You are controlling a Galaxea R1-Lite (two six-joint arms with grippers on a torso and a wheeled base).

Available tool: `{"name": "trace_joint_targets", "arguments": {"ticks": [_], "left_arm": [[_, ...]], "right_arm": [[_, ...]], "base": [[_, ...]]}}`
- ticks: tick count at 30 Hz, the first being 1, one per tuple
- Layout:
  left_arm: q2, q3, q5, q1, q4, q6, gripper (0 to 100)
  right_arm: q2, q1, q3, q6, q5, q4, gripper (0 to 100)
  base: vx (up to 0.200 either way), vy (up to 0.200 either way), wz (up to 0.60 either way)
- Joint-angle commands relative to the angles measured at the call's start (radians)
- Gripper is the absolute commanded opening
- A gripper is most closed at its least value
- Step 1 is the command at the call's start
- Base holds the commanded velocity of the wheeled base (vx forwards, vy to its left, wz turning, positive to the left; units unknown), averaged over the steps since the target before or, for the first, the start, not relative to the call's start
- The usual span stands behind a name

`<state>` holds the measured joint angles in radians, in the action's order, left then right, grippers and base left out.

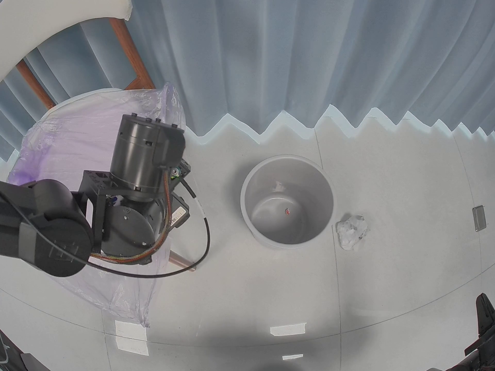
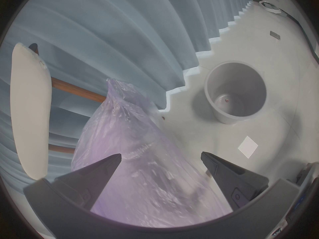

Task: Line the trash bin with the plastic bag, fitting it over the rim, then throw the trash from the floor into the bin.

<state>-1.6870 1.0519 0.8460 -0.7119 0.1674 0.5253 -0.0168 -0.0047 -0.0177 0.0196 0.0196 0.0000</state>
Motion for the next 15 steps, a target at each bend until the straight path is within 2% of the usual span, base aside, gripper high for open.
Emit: {"name": "trace_joint_targets", "arguments": {"ticks": [1, 8, 9, 15], "left_arm": [[-0.022, -0.004, -0.005, 0.045, 0.049, 0.03, 100], [-0.049, 0.005, -0.01, 0.08, 0.099, 0.067, 100], [-0.048, 0.005, -0.011, 0.085, 0.101, 0.082, 0], [-0.043, 0.01, -0.079, 0.091, 0.158, 0.107, 0]], "right_arm": [[0.017, 0.0, 0.018, 0.0, 0.0, 0.0, 0], [0.017, 0.0, 0.018, 0.002, 0.0, 0.0, 0], [0.017, 0.0, 0.018, 0.002, 0.0, 0.0, 0], [0.017, 0.0, 0.018, 0.002, 0.0, 0.0, 0]], "base": [[0.0, 0.0, 0.0], [0.0, 0.0, 0.0], [0.0, 0.0, 0.0], [0.0, 0.0, 0.0]]}}
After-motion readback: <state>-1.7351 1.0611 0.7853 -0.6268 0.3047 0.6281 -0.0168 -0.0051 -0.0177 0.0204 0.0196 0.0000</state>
